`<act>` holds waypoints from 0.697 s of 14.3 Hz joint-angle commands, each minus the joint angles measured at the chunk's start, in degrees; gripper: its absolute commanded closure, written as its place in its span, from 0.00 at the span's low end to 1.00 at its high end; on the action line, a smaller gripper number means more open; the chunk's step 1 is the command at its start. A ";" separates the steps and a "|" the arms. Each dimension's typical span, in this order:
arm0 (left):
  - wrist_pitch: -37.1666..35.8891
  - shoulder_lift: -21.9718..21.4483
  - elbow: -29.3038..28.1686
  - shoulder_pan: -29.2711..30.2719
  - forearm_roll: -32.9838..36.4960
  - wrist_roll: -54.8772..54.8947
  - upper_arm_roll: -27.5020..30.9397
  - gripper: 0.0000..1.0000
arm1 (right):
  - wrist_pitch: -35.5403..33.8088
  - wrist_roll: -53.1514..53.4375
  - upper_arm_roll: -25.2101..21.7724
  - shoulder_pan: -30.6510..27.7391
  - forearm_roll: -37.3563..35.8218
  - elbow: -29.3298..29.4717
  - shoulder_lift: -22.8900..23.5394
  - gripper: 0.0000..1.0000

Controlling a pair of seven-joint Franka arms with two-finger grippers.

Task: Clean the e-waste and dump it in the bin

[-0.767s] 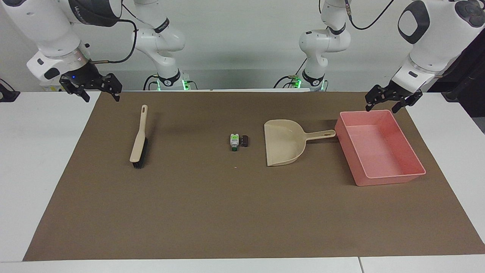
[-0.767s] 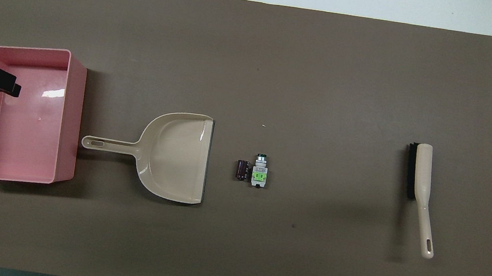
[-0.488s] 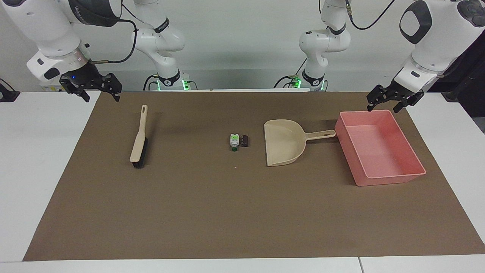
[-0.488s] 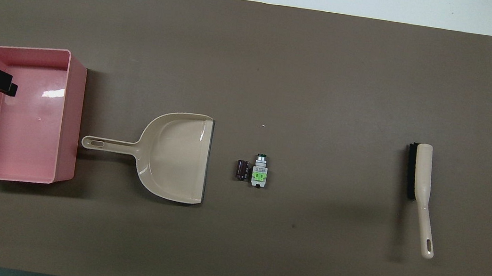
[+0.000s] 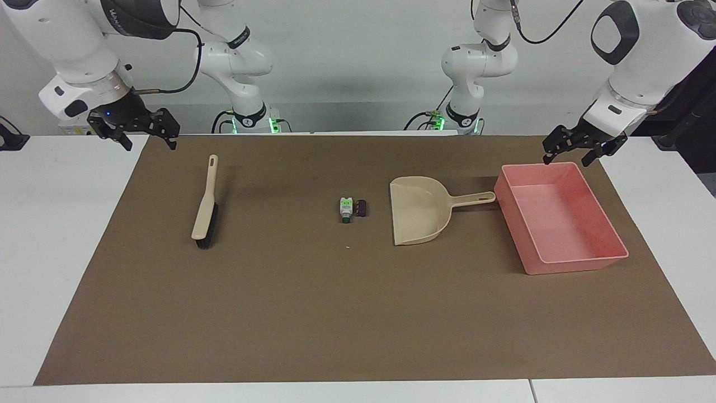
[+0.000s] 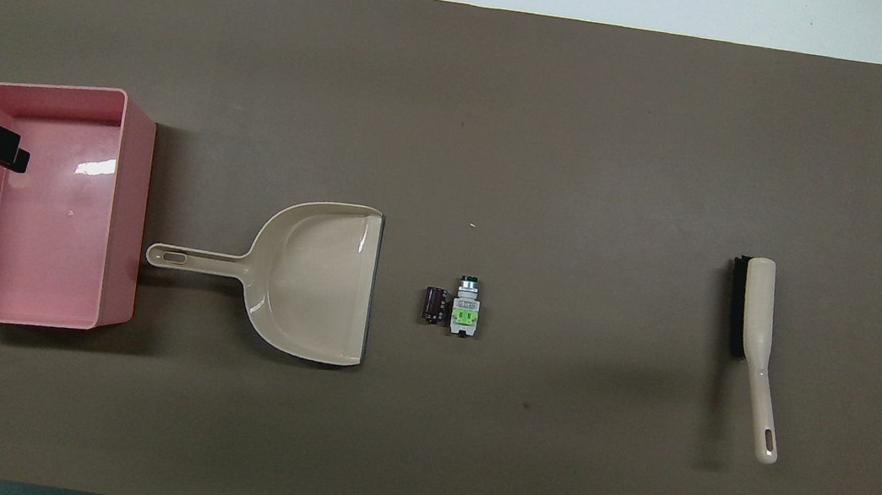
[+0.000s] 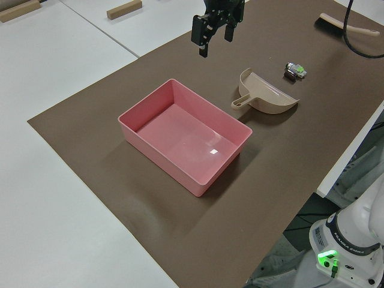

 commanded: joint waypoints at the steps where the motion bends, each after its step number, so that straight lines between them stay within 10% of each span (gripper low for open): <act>1: -0.95 0.40 1.08 -0.08 -0.40 -0.63 0.25 0.01 | -0.14 -2.08 0.27 -0.91 0.80 -1.82 -1.33 0.01; 10: -1.12 0.40 1.08 0.01 -0.40 -0.54 0.25 0.01 | 15.99 -1.73 -0.08 -2.23 3.70 -29.64 -13.27 0.01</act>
